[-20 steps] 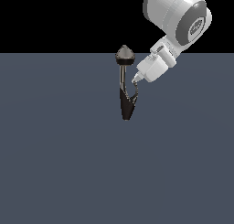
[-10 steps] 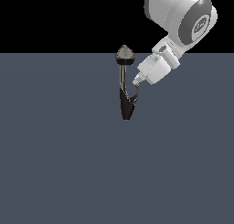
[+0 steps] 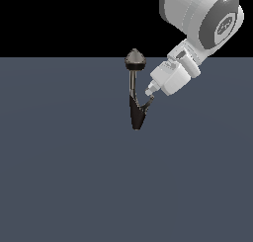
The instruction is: Turn on the faucet by rotating a designated handle.
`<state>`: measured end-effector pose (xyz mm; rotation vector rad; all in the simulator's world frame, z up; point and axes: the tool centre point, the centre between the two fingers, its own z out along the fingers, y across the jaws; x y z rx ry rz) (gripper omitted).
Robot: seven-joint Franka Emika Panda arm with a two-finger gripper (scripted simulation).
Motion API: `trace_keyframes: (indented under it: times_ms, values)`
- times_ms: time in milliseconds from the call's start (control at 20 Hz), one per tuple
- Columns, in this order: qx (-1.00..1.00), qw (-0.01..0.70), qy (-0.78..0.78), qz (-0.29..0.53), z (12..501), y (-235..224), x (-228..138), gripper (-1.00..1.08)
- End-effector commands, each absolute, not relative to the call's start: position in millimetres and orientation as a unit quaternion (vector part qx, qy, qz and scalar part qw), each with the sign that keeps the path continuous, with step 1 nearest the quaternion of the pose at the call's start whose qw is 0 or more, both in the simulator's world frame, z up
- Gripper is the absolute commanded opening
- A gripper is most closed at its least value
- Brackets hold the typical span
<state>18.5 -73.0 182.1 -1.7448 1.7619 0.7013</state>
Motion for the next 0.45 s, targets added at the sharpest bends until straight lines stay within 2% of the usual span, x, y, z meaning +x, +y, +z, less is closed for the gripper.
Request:
trace_keyframes:
  times_ms: [0, 400]
  values:
    - [-0.648, 0.277, 0.659, 0.263, 172, -82, 12, -1.0]
    - [-0.645, 0.273, 0.662, 0.268, 137, -114, -10, -1.0]
